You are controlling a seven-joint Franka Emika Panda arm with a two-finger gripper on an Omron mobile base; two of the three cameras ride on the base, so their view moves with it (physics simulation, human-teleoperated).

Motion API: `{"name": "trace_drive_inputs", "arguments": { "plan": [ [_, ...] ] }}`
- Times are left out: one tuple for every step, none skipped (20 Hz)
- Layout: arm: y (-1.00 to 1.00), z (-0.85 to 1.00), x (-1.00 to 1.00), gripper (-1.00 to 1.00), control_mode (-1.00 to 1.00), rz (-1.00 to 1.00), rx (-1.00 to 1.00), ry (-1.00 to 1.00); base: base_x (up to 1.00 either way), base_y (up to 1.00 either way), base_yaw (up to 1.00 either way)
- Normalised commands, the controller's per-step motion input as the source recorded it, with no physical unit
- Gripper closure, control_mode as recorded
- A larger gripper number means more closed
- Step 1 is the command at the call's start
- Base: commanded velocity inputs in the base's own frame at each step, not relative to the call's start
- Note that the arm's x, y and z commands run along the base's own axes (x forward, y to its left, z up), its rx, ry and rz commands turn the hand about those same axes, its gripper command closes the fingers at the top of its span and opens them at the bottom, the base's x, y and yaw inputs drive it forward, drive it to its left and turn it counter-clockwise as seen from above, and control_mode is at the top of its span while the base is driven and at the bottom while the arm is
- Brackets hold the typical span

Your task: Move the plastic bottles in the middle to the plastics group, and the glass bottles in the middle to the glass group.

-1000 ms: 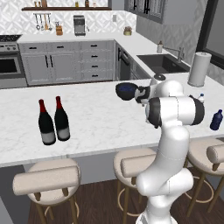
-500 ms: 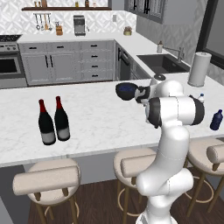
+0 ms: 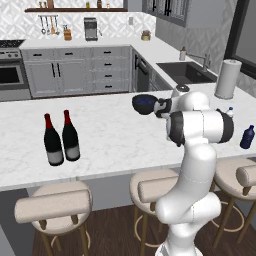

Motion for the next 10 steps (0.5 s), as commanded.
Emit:
{"name": "trace_drive_inputs", "arguments": {
  "plan": [
    [0.0, 0.0, 0.0, 1.0, -1.0, 0.0, 0.0, 0.0, 0.0, 0.0, 0.0],
    [0.0, 0.0, 0.0, 1.0, -1.0, 0.0, 0.0, 0.0, 0.0, 0.0, 0.0],
    [0.0, 0.0, 0.0, 1.0, -1.0, 0.0, 0.0, 0.0, 0.0, 0.0, 0.0],
    [0.0, 0.0, 0.0, 1.0, -1.0, 0.0, 0.0, 0.0, 0.0, 0.0, 0.0],
    [0.0, 0.0, 0.0, 1.0, -1.0, 0.0, 0.0, 0.0, 0.0, 0.0, 0.0],
    [-0.01, 0.01, 0.0, 1.0, -1.0, 0.0, 0.0, 0.0, 0.0, 0.0, 0.0],
    [-0.06, 0.09, 0.0, 1.0, -1.0, 0.0, 0.0, 0.0, 0.0, 0.0, 0.0],
    [0.0, 0.16, 0.0, 1.0, -1.0, -0.04, 0.0, 0.0, 0.0, 0.0, 0.0],
    [0.0, 0.19, 0.0, 1.0, -1.0, -0.04, 0.0, 0.0, 0.0, 0.0, 0.0],
    [0.0, 0.23, 0.0, 1.0, -1.0, -0.02, 0.0, -0.01, 0.0, 0.0, 0.0]
  ]
}}
